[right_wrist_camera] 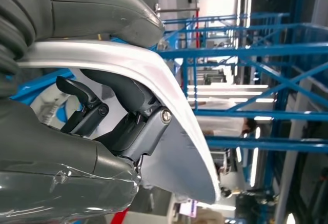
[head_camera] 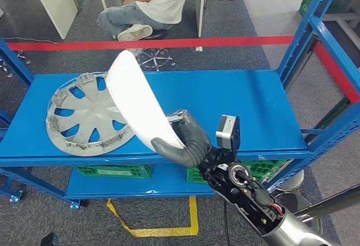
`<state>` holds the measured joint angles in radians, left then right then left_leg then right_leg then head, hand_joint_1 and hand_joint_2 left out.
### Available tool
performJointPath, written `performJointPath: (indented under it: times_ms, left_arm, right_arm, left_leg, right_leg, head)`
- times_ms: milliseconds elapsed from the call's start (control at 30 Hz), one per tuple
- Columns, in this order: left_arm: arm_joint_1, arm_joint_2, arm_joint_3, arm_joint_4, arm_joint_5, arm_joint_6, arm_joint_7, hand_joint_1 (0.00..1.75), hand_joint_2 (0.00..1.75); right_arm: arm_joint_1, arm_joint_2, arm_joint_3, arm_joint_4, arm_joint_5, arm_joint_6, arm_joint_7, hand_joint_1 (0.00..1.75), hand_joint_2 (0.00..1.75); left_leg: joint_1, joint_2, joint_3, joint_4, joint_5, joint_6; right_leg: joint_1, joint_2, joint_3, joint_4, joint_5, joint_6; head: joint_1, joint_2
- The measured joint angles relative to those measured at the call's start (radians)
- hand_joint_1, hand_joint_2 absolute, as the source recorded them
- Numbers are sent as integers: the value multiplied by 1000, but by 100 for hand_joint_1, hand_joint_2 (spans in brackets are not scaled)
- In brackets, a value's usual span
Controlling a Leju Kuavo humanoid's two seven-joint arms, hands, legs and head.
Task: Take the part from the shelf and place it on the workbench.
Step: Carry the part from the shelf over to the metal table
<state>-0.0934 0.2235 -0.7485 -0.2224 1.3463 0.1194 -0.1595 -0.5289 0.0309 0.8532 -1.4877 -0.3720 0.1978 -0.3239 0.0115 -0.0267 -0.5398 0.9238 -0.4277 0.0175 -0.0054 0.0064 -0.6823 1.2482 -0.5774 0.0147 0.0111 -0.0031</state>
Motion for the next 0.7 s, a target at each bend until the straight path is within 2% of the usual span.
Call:
performJointPath:
  times_ms: [33,67,100,133,167,200,233,300,367,400,433,467,500,533,567,600,633,700]
  left_arm:
    - [1,0,0,0,0,0,0,0,175]
    - [1,0,0,0,0,0,0,0,175]
    - [1,-1,0,0,0,0,0,0,175]
    - [1,-1,0,0,0,0,0,0,175]
    - [0,-1,0,0,0,0,0,0,175]
    - [-1,-1,0,0,0,0,0,0,175]
    - [-1,0,0,1,0,0,0,0,175]
    - [1,0,0,1,0,0,0,0,175]
    - [2,-1,0,1,0,0,0,0,175]
    - [0,-1,0,1,-1,0,0,0,175]
    - [-3,-1,0,1,-2,0,0,0,175]
    - [-4,-2,0,1,-2,-1,0,0,175]
    - [-4,-2,0,1,-4,-1,0,0,175]
    - [-3,-3,0,1,-5,-2,0,0,175]
    - [-1,-3,-1,1,-6,-2,0,0,175]
    - [0,-3,-1,1,-7,-3,0,0,175]
    - [0,-3,-1,1,-7,-3,0,0,175]
    - [-3,-2,-1,1,-8,-4,0,0,175]
  right_arm:
    - [1,0,2,3,0,0,0,175,175]
    - [2,0,5,4,0,-1,1,175,175]
    - [2,0,7,6,0,-1,1,175,175]
    - [2,0,10,7,0,-1,1,175,175]
    - [0,0,12,8,0,-1,1,175,175]
    - [0,0,14,9,0,0,1,175,175]
    - [0,0,17,11,0,0,1,175,175]
    - [-1,2,20,14,0,1,1,175,175]
    - [-3,6,21,16,3,2,1,175,175]
    - [-4,9,21,17,4,3,0,175,175]
    - [-4,10,22,18,5,4,0,175,175]
    - [-3,10,22,20,6,4,0,175,175]
    - [-1,10,22,22,8,4,1,175,175]
    - [2,10,22,25,10,4,3,175,175]
    - [4,10,22,27,12,3,4,175,175]
    - [5,10,22,28,15,3,5,175,175]
    - [5,10,22,29,16,3,6,175,175]
    - [5,11,22,30,19,3,7,175,175]
  left_leg:
    - [1,-7,1,1,-1,-2]
    - [3,-16,2,2,-3,-5]
    - [6,-26,5,4,-6,-10]
    - [8,-35,6,6,-9,-16]
    - [9,-44,5,11,-12,-23]
    - [11,-53,2,14,-12,-31]
    - [13,-60,-3,15,-11,-39]
    - [18,-74,-9,14,-8,-54]
    - [18,-49,-24,48,-27,-63]
    - [16,-27,-48,96,-50,-67]
    - [15,-5,-85,166,-80,-69]
    - [14,7,-128,241,-109,-70]
    - [14,13,-163,301,-126,-71]
    - [15,16,-181,325,-124,-71]
    - [14,19,-175,305,-102,-70]
    - [14,26,-147,245,-66,-67]
    - [13,45,-106,163,-30,-64]
    - [6,79,-48,44,12,-55]
  right_leg:
    - [-3,0,-8,14,6,3]
    - [-7,1,5,-17,32,5]
    - [-11,6,37,-85,73,8]
    - [-16,22,73,-158,104,10]
    - [-19,39,107,-222,123,11]
    - [-20,53,127,-259,130,10]
    - [-18,61,135,-270,124,7]
    - [-14,48,139,-275,124,-5]
    - [-15,27,147,-284,126,-20]
    - [-15,15,150,-288,126,-26]
    - [-12,2,151,-289,125,-31]
    - [-9,-10,151,-289,124,-35]
    - [-7,-23,151,-289,122,-37]
    - [-5,-35,152,-289,121,-38]
    - [-4,-45,153,-289,120,-39]
    - [-4,-55,155,-289,118,-38]
    - [-3,-65,158,-289,116,-36]
    - [3,-81,162,-289,109,-28]
  head:
    - [2,0]
    - [3,0]
    - [5,0]
    - [7,0]
    - [9,0]
    - [10,0]
    - [9,0]
    - [6,0]
    - [-3,0]
    - [-12,0]
    - [-21,0]
    - [-29,0]
    - [-34,0]
    - [-37,0]
    - [-40,0]
    - [-44,0]
    - [-47,0]
    - [-52,0]
